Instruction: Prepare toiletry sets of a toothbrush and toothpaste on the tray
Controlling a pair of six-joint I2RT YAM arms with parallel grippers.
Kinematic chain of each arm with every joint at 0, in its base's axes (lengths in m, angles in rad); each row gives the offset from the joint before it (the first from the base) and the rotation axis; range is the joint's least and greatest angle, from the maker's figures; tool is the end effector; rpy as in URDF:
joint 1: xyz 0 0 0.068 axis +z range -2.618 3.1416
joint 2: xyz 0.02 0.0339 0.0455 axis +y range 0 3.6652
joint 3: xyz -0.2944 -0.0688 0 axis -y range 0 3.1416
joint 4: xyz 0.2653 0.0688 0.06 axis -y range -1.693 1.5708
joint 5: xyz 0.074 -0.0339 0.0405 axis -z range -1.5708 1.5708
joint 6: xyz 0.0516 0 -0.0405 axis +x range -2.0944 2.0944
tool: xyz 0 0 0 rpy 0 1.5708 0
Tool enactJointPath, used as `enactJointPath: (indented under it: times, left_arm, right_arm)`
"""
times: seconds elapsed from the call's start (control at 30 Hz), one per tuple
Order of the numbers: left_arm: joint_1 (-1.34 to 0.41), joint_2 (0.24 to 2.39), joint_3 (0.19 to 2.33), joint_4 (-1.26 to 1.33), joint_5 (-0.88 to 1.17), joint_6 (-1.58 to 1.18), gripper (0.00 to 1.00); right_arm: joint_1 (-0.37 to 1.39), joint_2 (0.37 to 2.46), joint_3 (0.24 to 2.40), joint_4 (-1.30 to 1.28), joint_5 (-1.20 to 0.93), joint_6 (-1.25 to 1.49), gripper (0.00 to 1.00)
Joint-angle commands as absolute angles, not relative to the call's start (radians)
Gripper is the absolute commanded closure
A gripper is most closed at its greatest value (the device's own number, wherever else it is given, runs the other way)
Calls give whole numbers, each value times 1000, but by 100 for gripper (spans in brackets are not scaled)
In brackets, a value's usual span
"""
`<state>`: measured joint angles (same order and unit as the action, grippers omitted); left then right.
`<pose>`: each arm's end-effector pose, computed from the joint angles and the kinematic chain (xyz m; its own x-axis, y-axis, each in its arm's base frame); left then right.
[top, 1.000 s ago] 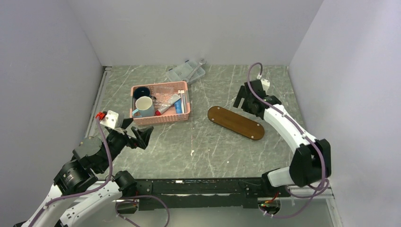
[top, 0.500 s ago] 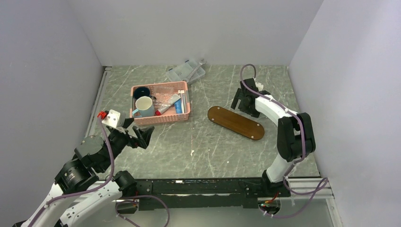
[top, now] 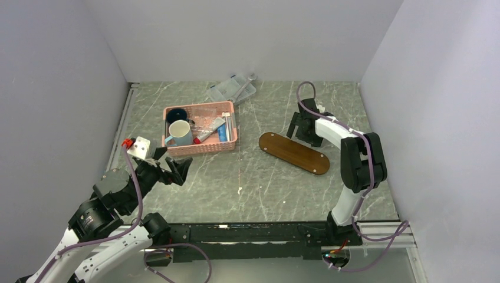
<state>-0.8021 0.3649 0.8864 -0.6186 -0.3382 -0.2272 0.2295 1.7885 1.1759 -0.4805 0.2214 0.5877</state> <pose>0.0590 -0.0364 0.3909 -0.1667 -0.1333 -0.9770 0.4218 0.8859 -0.1928 0.3846 0.0782 0.1871 -0.7882 0.3713 -0.4907 0.3766 0.9217 0.0926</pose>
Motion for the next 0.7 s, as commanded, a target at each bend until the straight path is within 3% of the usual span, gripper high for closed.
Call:
enactJointPath:
  times: [0.0, 0.67]
  left_arm:
    - [-806, 384, 888, -616, -337, -234, 1]
    - [-806, 384, 890, -622, -341, -240, 1]
  right_arm:
    - [226, 1792, 1204, -450, 187, 556, 0]
    - [299, 1728, 1112, -448, 115, 547, 0]
